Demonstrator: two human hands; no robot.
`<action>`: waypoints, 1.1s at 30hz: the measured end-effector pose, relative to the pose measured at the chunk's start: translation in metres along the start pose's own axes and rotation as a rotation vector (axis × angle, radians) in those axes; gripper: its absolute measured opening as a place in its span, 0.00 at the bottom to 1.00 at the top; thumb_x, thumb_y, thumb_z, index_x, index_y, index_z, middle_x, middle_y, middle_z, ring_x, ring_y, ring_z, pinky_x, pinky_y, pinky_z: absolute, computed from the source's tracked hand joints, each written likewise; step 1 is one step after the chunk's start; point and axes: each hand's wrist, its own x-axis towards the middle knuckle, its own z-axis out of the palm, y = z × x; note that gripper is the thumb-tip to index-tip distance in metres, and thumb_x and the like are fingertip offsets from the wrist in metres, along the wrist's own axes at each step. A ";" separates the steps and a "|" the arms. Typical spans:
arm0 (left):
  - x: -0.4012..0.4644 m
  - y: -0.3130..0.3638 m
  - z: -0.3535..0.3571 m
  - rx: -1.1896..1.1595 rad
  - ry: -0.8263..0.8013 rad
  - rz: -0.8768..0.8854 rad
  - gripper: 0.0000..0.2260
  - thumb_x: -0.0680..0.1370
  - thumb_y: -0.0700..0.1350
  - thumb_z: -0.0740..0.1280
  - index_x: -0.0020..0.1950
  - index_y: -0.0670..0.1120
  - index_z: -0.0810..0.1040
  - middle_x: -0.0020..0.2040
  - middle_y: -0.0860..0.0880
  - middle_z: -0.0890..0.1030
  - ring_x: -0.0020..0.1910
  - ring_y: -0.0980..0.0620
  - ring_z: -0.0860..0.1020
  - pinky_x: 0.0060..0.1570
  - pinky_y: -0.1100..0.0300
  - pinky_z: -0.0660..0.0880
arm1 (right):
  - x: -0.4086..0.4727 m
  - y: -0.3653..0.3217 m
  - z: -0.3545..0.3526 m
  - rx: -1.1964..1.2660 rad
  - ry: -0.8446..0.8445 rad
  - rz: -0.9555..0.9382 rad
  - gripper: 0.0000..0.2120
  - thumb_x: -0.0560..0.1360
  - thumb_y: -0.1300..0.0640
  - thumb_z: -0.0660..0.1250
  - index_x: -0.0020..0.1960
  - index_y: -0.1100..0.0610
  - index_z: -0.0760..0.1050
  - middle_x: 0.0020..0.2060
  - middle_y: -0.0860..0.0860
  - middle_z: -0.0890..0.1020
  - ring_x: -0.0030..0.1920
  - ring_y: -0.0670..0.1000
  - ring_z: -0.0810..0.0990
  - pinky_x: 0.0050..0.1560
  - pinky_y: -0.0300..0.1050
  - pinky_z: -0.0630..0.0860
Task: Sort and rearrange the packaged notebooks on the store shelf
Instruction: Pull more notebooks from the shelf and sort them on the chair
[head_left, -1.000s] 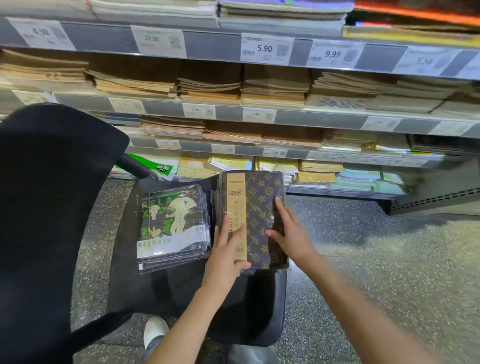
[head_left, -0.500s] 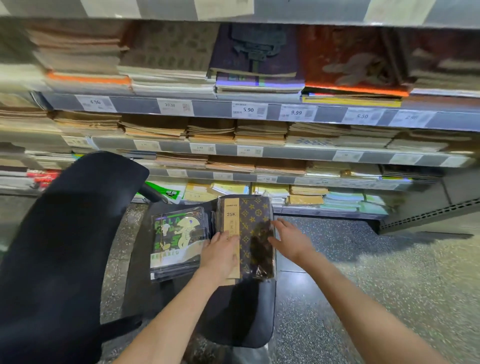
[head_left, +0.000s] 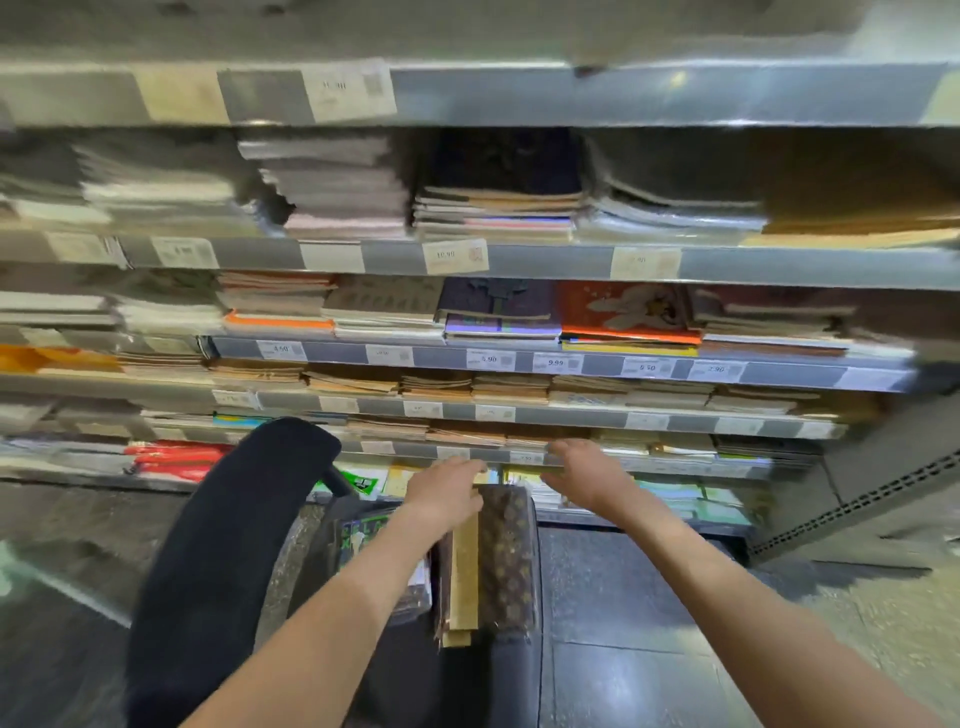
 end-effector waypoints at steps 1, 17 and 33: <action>-0.003 0.002 -0.014 0.000 0.003 -0.002 0.21 0.78 0.47 0.61 0.72 0.52 0.64 0.70 0.50 0.68 0.66 0.48 0.69 0.60 0.50 0.72 | -0.003 -0.004 -0.013 -0.002 0.022 -0.007 0.24 0.78 0.49 0.60 0.71 0.56 0.63 0.69 0.54 0.69 0.69 0.55 0.65 0.66 0.50 0.66; -0.030 0.015 -0.216 0.009 0.195 0.098 0.19 0.77 0.49 0.63 0.68 0.53 0.68 0.64 0.49 0.74 0.60 0.49 0.74 0.55 0.55 0.72 | -0.030 -0.076 -0.192 -0.045 0.267 -0.047 0.20 0.77 0.50 0.62 0.67 0.55 0.68 0.63 0.53 0.75 0.61 0.53 0.73 0.59 0.49 0.72; -0.032 0.025 -0.366 0.105 0.344 0.306 0.20 0.76 0.50 0.62 0.68 0.53 0.68 0.67 0.51 0.72 0.63 0.50 0.72 0.61 0.51 0.71 | -0.044 -0.135 -0.304 -0.029 0.434 -0.024 0.22 0.78 0.49 0.61 0.70 0.53 0.64 0.66 0.53 0.71 0.62 0.53 0.72 0.62 0.47 0.71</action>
